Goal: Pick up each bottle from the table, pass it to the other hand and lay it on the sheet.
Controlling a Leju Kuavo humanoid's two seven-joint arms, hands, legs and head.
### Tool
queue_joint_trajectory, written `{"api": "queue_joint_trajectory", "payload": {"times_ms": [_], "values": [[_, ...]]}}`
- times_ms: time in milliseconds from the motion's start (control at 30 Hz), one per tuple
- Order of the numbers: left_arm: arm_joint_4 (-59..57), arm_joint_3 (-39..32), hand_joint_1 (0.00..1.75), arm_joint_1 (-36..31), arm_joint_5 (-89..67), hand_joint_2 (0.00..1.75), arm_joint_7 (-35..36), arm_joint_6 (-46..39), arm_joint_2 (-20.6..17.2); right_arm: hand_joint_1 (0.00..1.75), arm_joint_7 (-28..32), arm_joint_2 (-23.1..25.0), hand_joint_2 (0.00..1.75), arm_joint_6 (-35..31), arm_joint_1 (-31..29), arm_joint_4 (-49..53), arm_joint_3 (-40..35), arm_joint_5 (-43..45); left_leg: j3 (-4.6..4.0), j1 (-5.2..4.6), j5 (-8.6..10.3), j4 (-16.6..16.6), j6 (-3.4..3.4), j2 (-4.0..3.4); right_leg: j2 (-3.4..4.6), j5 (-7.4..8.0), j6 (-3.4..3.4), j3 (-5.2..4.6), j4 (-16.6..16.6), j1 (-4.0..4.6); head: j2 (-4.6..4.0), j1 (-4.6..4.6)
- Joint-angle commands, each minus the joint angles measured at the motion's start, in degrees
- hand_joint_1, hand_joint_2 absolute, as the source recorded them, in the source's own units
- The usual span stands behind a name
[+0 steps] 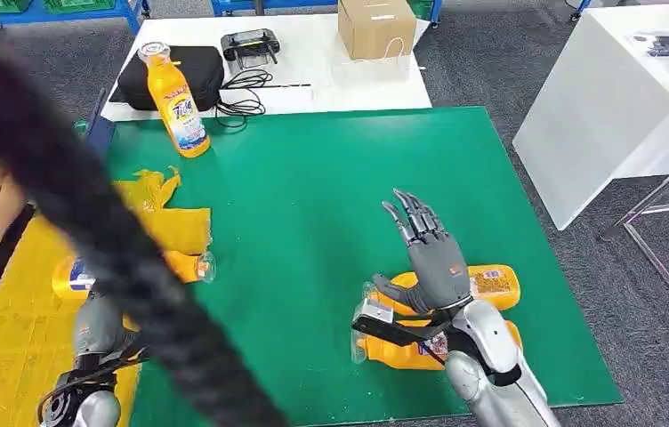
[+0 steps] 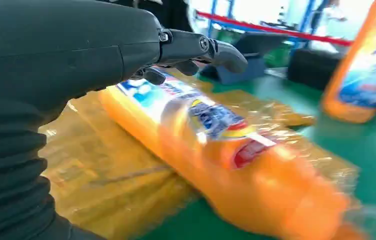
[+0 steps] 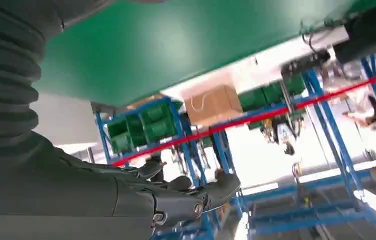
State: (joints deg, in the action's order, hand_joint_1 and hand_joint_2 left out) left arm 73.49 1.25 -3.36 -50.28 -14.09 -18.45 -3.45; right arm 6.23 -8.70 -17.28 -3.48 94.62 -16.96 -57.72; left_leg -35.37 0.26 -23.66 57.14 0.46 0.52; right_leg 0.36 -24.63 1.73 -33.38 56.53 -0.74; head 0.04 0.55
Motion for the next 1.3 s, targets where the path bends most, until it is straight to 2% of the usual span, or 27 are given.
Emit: {"api": "queue_joint_trajectory", "payload": {"times_ms": [33,167,200,233,333,433,567,600,667,1000,1133,1233,1300], "values": [[19.67,-6.96,0.00,5.81,32.27,0.00,-16.86,7.73,7.14,0.00,5.87,-10.44,1.75,13.54,-6.02,-13.59,1.21,8.96,0.13,0.07,-0.14,0.11,0.06,-0.08,0.01,-0.04,0.02,0.22,-0.08,0.08,0.00,0.00],[25.19,-4.99,0.00,8.00,37.29,0.00,-19.41,9.41,9.05,0.00,7.39,-13.76,1.75,14.56,-7.22,-17.29,1.03,9.24,0.10,0.01,-0.11,0.09,0.05,-0.03,-0.03,-0.04,0.00,0.20,-0.09,-0.02,0.00,0.00],[25.91,-3.88,0.00,8.54,37.29,1.75,-19.56,9.35,9.06,0.00,7.40,-14.11,1.75,14.43,-7.25,-17.76,1.14,9.23,0.15,0.01,-0.15,0.11,0.06,-0.05,-0.01,-0.05,0.01,0.26,-0.11,0.00,0.00,0.00],[26.49,-1.62,0.00,9.48,37.17,1.75,-20.10,10.59,9.16,0.00,6.14,-15.32,1.75,15.73,-7.30,-18.74,0.92,8.35,0.11,-0.07,-0.12,0.09,0.06,0.00,-0.04,-0.05,0.00,0.22,-0.09,-0.06,0.00,0.00],[25.54,2.53,0.00,10.27,32.32,1.75,-19.45,6.97,8.93,0.00,6.34,-16.50,1.75,15.63,-6.65,-20.61,1.79,8.33,0.24,-0.05,-0.18,0.07,0.07,0.00,-0.07,-0.07,-0.02,0.36,-0.16,-0.03,0.00,0.00],[23.80,4.50,0.00,10.20,31.18,1.75,-19.40,5.46,8.24,0.00,5.84,-17.89,1.75,16.16,-5.82,-21.60,2.63,8.38,0.20,-0.07,-0.13,0.03,0.08,0.17,-0.22,-0.08,-0.02,0.33,-0.16,-0.06,0.00,0.00],[23.32,5.25,0.00,10.31,31.76,1.75,-19.09,5.32,7.91,0.00,5.31,-18.43,1.75,16.18,-5.86,-21.92,2.97,7.43,0.15,-0.08,-0.11,0.02,0.09,0.06,-0.11,-0.04,-0.01,0.22,-0.14,-0.08,0.00,-0.02],[23.34,5.40,0.00,10.36,31.70,1.75,-19.07,5.26,7.99,0.00,5.31,-18.65,1.75,16.16,-5.79,-21.71,3.09,7.42,0.41,0.02,-0.26,0.08,0.07,0.02,-0.12,-0.13,-0.06,0.55,-0.20,0.04,0.00,-0.02],[23.28,5.72,0.00,10.21,32.06,1.75,-19.11,5.21,7.87,0.00,5.21,-19.13,1.75,16.77,-5.59,-21.26,2.97,7.24,0.09,-0.08,-0.09,0.03,0.09,0.05,-0.09,-0.01,0.00,0.14,-0.11,-0.07,0.00,0.00],[21.97,6.38,0.00,9.33,33.25,1.75,-19.07,5.48,7.90,0.00,4.83,-19.06,1.75,18.18,-6.05,-23.03,1.42,6.68,0.27,-0.02,-0.17,0.02,0.08,0.01,-0.09,-0.06,-0.04,0.35,-0.18,0.00,0.00,-0.02],[22.30,6.54,0.00,9.51,33.38,1.75,-19.03,5.49,8.10,0.00,1.22,-18.05,1.75,18.12,-8.30,-25.61,-0.62,2.76,0.20,-0.05,-0.13,0.02,0.07,-0.03,-0.04,-0.02,-0.03,0.25,-0.15,-0.03,0.00,-0.02],[22.66,6.92,0.00,9.50,33.61,1.75,-19.01,5.71,8.25,0.00,0.21,-16.96,1.75,17.42,-9.42,-27.79,-2.12,0.77,0.39,0.02,-0.23,0.04,0.06,-0.22,0.13,-0.03,-0.07,0.43,-0.20,0.04,0.00,-0.02],[22.73,6.98,0.00,9.49,33.61,1.75,-19.01,5.70,8.30,0.00,0.10,-16.78,1.75,17.28,-9.42,-27.94,-2.26,0.62,0.19,-0.03,-0.12,0.00,0.07,-0.09,0.04,0.01,-0.03,0.23,-0.17,0.00,0.00,-0.02]]}}
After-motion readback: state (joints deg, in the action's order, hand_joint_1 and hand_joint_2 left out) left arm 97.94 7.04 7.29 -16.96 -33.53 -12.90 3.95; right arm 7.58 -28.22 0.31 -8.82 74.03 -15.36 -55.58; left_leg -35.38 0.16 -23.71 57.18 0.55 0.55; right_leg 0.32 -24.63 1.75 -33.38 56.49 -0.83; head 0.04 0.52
